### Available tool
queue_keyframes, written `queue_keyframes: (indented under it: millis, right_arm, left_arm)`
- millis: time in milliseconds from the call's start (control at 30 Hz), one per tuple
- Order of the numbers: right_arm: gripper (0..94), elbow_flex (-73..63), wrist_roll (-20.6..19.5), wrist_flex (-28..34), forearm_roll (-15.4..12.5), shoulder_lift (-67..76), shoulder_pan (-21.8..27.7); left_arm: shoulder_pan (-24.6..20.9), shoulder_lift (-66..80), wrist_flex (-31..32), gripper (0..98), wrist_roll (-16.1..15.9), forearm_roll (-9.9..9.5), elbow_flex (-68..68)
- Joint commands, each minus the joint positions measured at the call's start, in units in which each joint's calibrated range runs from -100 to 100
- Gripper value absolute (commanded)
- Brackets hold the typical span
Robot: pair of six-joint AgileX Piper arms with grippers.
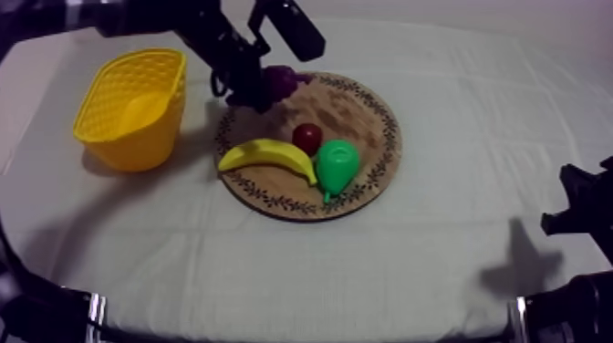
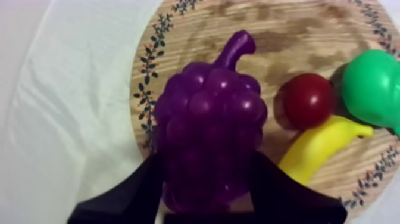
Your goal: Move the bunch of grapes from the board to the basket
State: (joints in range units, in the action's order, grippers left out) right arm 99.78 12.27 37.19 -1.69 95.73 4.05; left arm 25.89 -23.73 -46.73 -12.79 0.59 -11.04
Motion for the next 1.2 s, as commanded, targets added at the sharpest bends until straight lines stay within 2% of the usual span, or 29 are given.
queue_keyframes:
  millis: [0, 233, 633, 967, 1167]
  right_arm:
    - [0.5, 0.0, 0.0, 0.0, 0.0, 0.0, 0.0]
    - [0.5, 0.0, 0.0, 0.0, 0.0, 0.0, 0.0]
    - [0.5, 0.0, 0.0, 0.0, 0.0, 0.0, 0.0]
    - [0.5, 0.0, 0.0, 0.0, 0.0, 0.0, 0.0]
    - [0.5, 0.0, 0.0, 0.0, 0.0, 0.0, 0.0]
  left_arm:
    - [0.0, 5.5, 0.9, 41.9, -0.4, 0.69, -4.8]
    - [0.8, 16.4, 2.4, 41.5, 0.1, 1.73, -15.0]
    - [1.9, 31.6, 5.5, 41.4, 4.1, 2.13, -26.3]
    - [-3.6, 39.9, 6.0, 38.0, 8.5, 2.17, -28.0]
    - [-8.6, 43.5, 3.3, 36.6, 10.8, 2.2, -29.4]
